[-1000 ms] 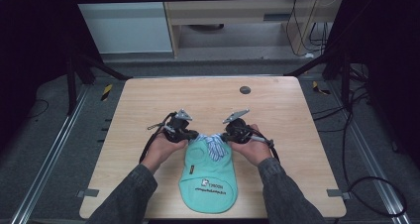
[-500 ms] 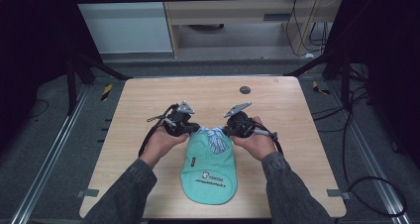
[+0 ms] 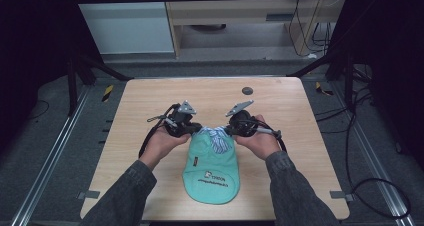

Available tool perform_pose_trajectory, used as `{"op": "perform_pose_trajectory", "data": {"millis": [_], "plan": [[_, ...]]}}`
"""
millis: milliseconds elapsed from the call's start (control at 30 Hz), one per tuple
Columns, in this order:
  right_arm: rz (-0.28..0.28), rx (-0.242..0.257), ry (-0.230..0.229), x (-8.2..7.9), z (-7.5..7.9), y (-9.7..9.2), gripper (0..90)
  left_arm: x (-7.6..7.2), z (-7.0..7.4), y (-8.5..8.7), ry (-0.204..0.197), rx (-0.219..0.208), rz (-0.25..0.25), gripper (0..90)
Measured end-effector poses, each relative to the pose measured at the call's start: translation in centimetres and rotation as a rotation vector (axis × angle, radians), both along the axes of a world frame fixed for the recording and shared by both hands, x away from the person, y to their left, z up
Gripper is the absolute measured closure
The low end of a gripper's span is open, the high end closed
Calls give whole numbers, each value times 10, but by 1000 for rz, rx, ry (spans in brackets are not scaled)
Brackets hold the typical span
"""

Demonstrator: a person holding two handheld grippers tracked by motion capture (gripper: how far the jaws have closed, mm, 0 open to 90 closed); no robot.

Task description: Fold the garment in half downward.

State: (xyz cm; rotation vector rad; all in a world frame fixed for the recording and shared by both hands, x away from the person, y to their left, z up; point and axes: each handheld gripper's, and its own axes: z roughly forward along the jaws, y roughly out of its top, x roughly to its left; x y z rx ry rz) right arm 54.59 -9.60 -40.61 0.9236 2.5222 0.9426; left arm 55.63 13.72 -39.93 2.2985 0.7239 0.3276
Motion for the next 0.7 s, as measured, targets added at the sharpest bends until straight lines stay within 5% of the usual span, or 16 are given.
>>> {"op": "perform_pose_trajectory", "data": {"millis": [700], "plan": [[28,-21,-8,4,9,2,836,2,5,1,-5,7,-1,856]]}}
